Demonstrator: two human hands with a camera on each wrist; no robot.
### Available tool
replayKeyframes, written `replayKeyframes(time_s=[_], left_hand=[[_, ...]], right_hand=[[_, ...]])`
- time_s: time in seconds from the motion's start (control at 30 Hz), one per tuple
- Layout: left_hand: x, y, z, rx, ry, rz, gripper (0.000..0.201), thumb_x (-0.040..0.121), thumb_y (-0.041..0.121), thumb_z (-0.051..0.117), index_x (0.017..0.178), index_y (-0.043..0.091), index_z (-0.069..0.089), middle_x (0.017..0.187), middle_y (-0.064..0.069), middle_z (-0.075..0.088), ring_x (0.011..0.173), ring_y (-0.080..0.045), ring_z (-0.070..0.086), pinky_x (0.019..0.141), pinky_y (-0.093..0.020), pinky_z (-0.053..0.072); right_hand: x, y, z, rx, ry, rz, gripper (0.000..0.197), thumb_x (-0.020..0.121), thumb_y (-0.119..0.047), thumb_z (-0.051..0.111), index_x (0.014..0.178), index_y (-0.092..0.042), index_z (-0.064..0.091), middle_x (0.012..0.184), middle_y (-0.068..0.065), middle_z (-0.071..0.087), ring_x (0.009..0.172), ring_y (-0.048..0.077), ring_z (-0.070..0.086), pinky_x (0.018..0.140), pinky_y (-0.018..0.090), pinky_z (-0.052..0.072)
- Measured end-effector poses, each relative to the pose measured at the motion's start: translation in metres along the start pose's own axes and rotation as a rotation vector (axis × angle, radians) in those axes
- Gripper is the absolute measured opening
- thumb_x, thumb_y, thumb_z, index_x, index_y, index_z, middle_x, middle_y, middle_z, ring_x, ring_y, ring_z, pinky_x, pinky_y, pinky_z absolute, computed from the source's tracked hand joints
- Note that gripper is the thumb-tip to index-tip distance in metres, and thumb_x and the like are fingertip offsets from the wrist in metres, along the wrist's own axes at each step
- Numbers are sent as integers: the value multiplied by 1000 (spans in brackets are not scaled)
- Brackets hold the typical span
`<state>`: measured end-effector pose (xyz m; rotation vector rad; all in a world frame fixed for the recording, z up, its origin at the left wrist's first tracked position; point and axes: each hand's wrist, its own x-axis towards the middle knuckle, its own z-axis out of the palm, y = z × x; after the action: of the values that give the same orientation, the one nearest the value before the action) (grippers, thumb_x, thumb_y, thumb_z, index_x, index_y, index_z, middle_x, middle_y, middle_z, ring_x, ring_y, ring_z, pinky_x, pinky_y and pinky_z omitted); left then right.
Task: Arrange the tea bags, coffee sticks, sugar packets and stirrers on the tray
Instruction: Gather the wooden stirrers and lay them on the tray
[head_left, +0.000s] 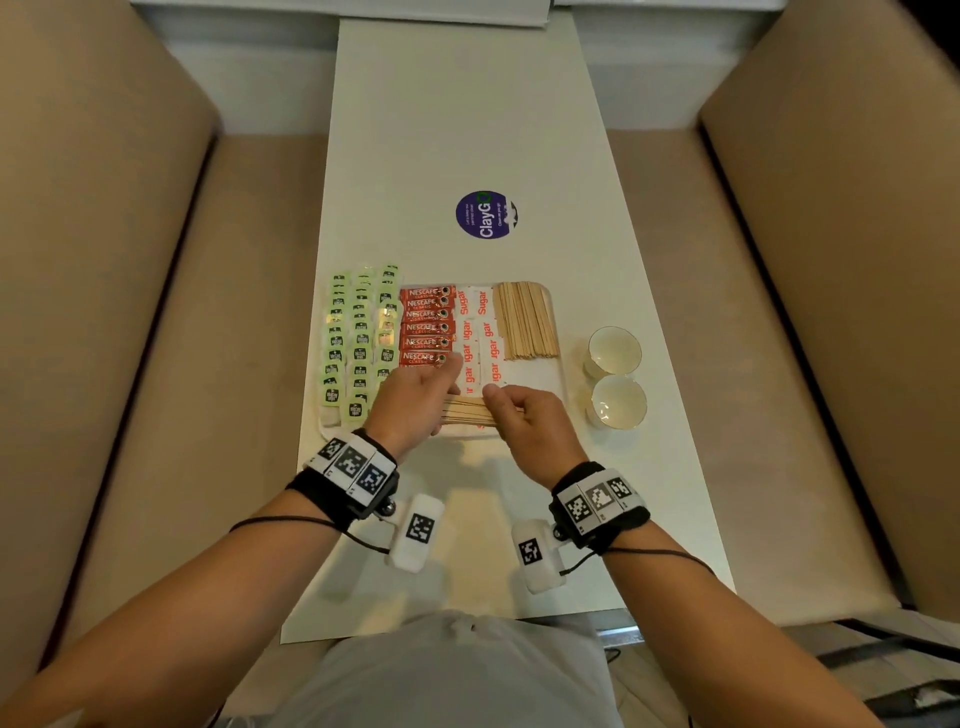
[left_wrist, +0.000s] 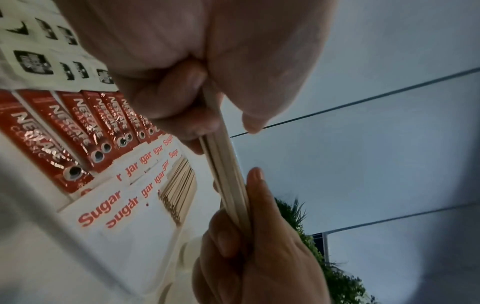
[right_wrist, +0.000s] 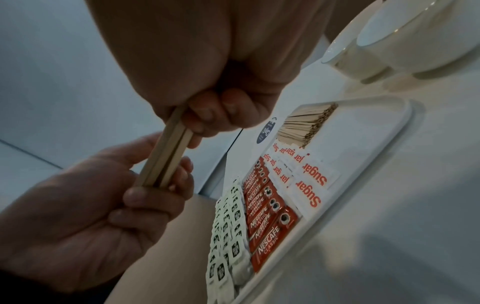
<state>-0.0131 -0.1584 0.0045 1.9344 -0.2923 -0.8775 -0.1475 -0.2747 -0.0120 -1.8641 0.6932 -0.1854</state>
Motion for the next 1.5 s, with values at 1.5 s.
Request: replayKeyframes(time_s=[1.5], left_hand=[[99, 30, 67, 500, -243, 352, 32, 97, 51, 51, 98, 20, 59, 64, 0, 63, 50, -13, 54, 50, -26, 38]], right_hand=[[73, 20, -45, -212, -342, 247, 45, 93, -34, 70, 62, -4, 56, 55, 10, 42, 48, 18, 32, 48, 26, 29]])
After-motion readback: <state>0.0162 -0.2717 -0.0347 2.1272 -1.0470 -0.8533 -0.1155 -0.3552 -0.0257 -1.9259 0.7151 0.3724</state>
